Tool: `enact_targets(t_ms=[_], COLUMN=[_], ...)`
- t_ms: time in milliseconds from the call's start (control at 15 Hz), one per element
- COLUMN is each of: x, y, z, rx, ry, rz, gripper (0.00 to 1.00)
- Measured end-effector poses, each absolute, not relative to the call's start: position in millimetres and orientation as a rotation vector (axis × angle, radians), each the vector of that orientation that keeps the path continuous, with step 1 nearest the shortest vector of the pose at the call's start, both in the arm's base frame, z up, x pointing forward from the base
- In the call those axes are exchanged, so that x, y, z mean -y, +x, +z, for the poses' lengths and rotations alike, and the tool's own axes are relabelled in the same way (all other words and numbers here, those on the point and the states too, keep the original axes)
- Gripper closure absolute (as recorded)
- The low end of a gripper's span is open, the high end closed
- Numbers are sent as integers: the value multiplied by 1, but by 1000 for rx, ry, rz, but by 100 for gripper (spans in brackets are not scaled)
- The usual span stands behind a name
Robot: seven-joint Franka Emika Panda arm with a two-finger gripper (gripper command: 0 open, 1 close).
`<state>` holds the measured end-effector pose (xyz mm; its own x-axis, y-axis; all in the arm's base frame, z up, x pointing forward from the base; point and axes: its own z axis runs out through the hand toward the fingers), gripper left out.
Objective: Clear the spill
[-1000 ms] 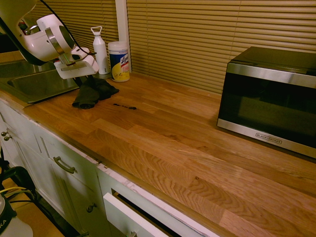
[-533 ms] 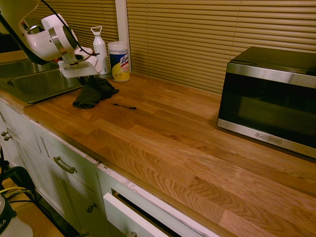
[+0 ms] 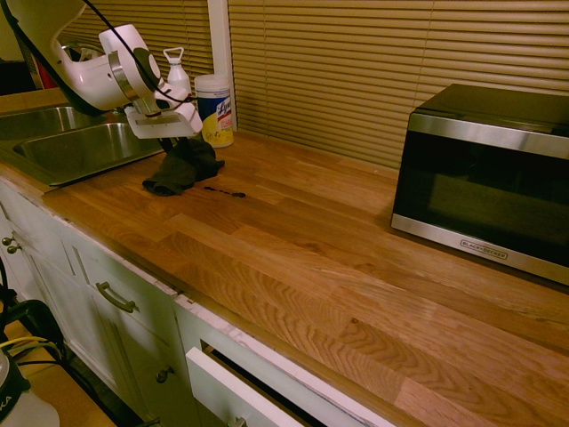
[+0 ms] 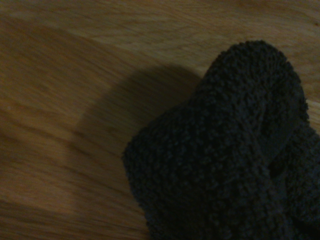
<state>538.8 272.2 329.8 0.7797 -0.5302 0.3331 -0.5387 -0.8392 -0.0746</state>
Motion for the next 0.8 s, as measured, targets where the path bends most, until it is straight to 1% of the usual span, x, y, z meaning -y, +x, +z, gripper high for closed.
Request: enact_targets(t_ms=[800], x=[-168], y=[548], z=[337], rx=[1062], ry=[2883], rz=[541], gripper=[100])
